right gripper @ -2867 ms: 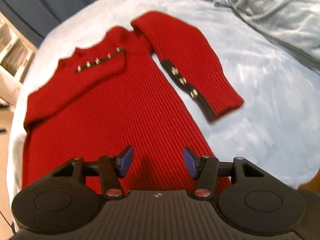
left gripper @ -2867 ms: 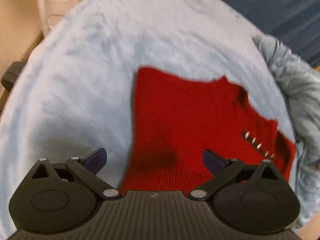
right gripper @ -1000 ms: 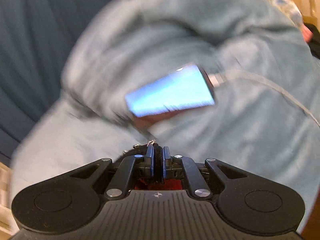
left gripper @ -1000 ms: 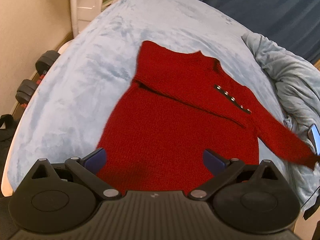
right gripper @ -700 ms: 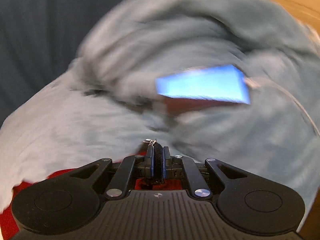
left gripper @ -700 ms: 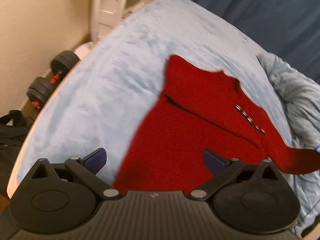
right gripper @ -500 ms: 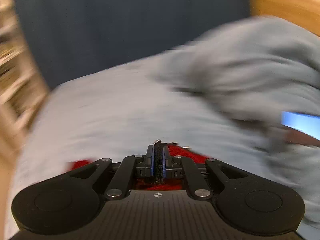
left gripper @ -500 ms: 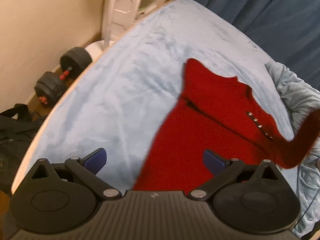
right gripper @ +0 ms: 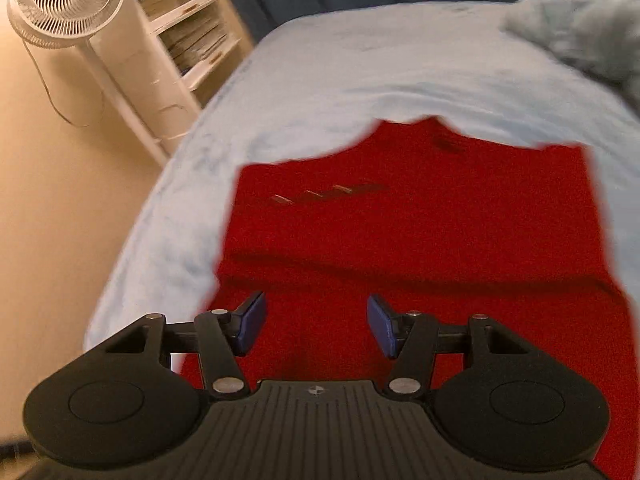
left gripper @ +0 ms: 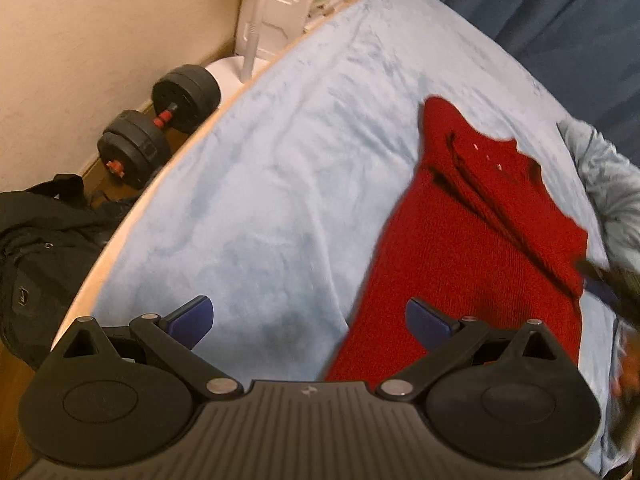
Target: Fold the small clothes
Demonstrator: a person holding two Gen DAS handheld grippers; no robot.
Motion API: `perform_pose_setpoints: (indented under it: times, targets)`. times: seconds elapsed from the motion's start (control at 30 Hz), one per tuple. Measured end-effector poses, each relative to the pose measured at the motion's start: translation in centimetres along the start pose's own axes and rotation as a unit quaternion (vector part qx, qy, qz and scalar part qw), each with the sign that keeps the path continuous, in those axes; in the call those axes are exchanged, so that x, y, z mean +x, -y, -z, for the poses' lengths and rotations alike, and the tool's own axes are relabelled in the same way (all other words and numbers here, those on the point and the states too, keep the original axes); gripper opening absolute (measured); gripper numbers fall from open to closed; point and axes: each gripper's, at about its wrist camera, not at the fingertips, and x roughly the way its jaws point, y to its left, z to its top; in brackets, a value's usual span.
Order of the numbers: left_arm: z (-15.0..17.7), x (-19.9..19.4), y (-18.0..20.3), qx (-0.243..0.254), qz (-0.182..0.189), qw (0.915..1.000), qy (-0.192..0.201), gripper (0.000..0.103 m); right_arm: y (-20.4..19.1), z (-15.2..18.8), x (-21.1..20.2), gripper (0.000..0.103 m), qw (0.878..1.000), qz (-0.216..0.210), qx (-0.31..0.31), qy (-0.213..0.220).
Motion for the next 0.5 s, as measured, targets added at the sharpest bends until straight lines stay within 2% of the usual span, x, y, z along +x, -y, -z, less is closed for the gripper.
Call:
perform_pose_setpoints:
  times: [0.07, 0.17, 0.27, 0.37, 0.5]
  targets:
    - [1.1, -0.6, 1.3, 0.016, 0.01, 0.9998, 0.006, 0.102, 2.6, 3.4, -4.3, 0.058, 0.999, 0.033, -0.015, 0.023]
    - [3.3, -1.8, 3.9, 0.047, 0.031, 0.9983, 0.012, 0.102, 4.3, 8.3, -11.2, 0.061, 0.993, 0.093, -0.034, 0.059]
    - [6.3, -3.4, 6.7, 0.09, 0.038, 0.9951, 0.013, 0.102, 5.5, 12.6, -16.2, 0.064, 0.988, 0.127, -0.031, 0.083]
    - [9.4, -5.2, 9.0, 0.125, 0.046, 0.991, 0.017, 0.102, 5.3, 15.8, -19.5, 0.068, 0.985, 0.137, -0.025, 0.107]
    - [13.4, -7.5, 10.1, 0.146, 0.049, 0.9875, 0.032, 0.102, 4.5, 19.6, -22.7, 0.071, 0.982, 0.145, -0.031, 0.121]
